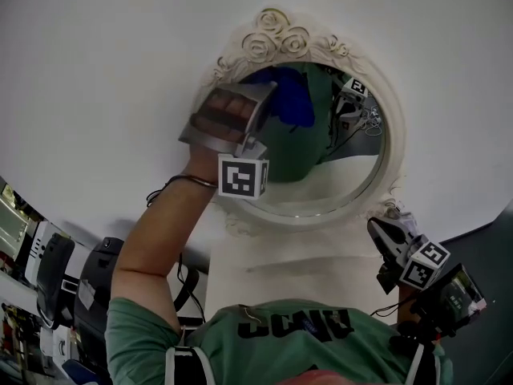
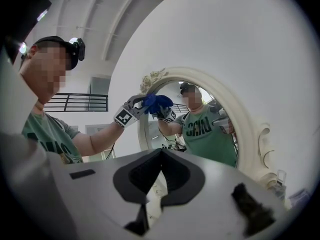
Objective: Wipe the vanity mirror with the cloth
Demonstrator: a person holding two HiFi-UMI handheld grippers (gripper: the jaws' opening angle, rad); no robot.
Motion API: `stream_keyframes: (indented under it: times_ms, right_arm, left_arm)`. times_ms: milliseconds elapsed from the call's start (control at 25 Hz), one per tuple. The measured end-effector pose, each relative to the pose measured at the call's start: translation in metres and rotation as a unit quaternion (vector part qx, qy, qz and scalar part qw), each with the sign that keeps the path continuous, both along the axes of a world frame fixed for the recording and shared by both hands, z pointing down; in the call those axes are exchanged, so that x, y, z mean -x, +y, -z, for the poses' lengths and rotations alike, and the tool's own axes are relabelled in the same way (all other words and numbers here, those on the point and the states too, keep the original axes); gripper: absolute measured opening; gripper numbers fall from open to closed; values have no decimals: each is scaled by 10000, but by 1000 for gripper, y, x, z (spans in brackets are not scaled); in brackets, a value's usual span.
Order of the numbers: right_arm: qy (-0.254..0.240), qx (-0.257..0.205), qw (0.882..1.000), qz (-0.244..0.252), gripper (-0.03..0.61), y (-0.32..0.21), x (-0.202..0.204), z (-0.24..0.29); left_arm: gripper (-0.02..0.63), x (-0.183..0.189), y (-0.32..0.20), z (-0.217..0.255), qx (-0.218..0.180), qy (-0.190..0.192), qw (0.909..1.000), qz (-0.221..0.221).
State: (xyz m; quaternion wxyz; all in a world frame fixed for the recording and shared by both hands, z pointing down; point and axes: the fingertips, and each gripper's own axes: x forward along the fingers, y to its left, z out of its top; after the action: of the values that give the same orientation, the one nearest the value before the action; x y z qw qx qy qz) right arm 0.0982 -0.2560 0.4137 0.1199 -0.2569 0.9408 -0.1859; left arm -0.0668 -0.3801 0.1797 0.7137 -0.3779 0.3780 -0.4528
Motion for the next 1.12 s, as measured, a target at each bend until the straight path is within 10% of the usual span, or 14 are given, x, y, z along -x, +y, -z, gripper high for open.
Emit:
stream_keyframes:
  times_ms: [720,1120]
  right_arm:
    - [-77,-130,9998,-139,11,24,1,3]
    - [227,-80,9997,-106,11,51,57,12]
  left_arm:
    - [114,-115,-26,-8,-60,-940,9951,-297]
    - [114,42,62,-50,253,-1055,9941,-64]
